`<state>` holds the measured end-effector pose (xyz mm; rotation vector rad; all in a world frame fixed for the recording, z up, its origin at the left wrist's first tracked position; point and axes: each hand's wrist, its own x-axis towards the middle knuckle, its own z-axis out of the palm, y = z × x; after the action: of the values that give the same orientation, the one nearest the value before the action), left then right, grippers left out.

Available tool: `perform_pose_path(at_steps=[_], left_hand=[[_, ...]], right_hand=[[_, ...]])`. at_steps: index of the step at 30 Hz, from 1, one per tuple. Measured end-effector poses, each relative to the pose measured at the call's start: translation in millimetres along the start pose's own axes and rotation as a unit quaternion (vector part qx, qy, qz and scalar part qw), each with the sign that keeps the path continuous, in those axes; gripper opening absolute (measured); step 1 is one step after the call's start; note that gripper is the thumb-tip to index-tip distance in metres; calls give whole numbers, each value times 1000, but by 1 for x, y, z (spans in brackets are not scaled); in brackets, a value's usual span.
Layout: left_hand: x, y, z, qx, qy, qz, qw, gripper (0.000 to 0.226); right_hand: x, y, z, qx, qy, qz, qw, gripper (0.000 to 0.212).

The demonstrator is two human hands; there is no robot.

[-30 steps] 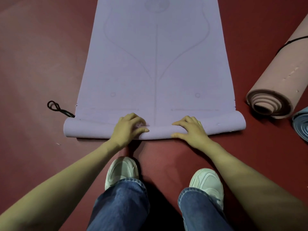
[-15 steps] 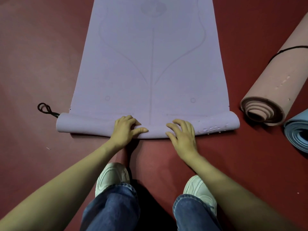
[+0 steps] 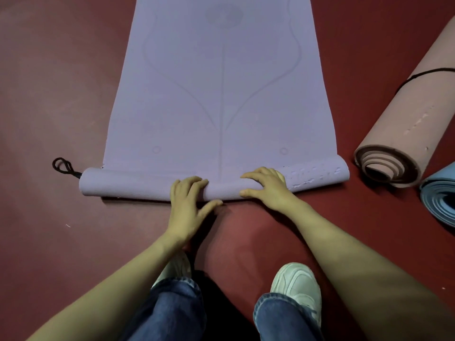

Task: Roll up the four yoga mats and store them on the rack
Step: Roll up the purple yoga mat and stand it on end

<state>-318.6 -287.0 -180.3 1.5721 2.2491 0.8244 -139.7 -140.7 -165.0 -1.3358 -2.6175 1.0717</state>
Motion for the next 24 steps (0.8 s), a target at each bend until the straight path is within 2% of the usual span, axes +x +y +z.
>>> perform_pose_path(at_steps=[5,8,11,14,16,18,21,24], left_hand=[[27,-17,-11,-9,-64,35,997,81],[53,-15,-19,-20,-154,10,988,86],[76,-16,-24,-36,-208,-6,978,76],[88,-21,-22,-43,-235,-25,971,44],[93,-23,-19,-18,-250,-13,968,43],[95,-20,-20,-23,-230,-18,973,45],[89,-10,-23,-52,-141,4,989,30],[66,-13,-16,70,-22,46,996,34]], right_hand=[[7,-3,-4,-60,-18,3,998,46],[-3,-4,5,-131,60,-31,989,49],[-17,4,15,-198,158,-48,966,56],[-22,16,17,-255,163,-42,952,73],[-15,13,11,-258,143,-36,955,79],[-7,9,1,-234,97,-25,967,74],[7,10,-10,-204,27,-14,978,68],[18,7,-22,-183,-34,4,982,66]])
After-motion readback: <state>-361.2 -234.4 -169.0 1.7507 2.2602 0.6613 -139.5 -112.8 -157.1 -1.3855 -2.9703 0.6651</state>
